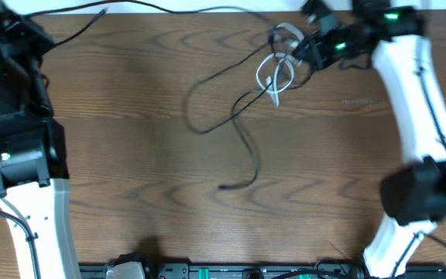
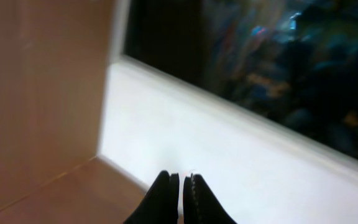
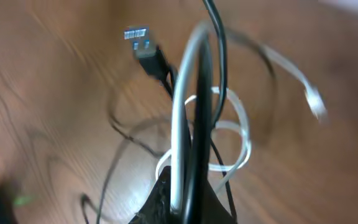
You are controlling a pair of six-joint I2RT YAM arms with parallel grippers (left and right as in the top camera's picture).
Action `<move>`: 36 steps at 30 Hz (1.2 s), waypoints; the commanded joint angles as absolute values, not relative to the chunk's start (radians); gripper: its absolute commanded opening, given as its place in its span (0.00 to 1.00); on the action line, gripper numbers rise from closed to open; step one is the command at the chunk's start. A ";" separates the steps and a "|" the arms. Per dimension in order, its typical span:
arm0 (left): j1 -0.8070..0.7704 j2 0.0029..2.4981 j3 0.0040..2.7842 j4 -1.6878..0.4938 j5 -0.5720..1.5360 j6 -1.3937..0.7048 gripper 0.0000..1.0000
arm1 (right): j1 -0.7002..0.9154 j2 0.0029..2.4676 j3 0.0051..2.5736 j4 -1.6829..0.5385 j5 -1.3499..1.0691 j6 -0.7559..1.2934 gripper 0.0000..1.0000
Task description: Untangle cables
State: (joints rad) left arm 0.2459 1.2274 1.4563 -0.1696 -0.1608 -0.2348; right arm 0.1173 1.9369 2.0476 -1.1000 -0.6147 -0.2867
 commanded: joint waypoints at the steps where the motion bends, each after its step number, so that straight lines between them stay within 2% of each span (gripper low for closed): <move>1: 0.281 1.266 1.474 -0.244 -0.176 -0.219 0.08 | 0.089 1.832 2.061 -1.070 -0.701 -0.239 0.01; 5: 0.266 1.301 1.474 -0.337 -0.113 -0.219 0.07 | 0.082 1.749 2.061 -1.027 -0.739 -0.232 0.01; 12: 0.207 1.381 1.474 -0.456 0.114 -0.219 0.08 | 0.094 1.702 2.061 -1.007 -0.740 -0.201 0.01; 15: 0.175 1.417 1.474 -0.501 0.180 -0.219 0.16 | 0.093 1.712 2.061 -1.017 -0.740 -0.194 0.01; 18: 0.137 1.450 1.474 -0.536 0.256 -0.218 0.31 | 0.097 1.720 2.061 -1.017 -0.740 -0.194 0.01; 21: 0.103 1.477 1.474 -0.555 0.304 -0.218 0.55 | 0.109 1.724 2.061 -1.017 -0.739 -0.195 0.01; 27: 0.046 1.498 1.474 -0.572 0.315 -0.205 0.92 | 0.133 1.737 2.061 -1.016 -0.729 -0.195 0.01; 36: 0.030 1.496 1.474 -0.624 0.314 -0.149 0.94 | 0.142 1.768 2.061 -1.021 -0.687 -0.174 0.01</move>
State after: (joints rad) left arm 0.0315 1.4994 1.4574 -0.6071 0.2985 -0.1772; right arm 0.1322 1.7535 2.0491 -1.0206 -0.7021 -0.2016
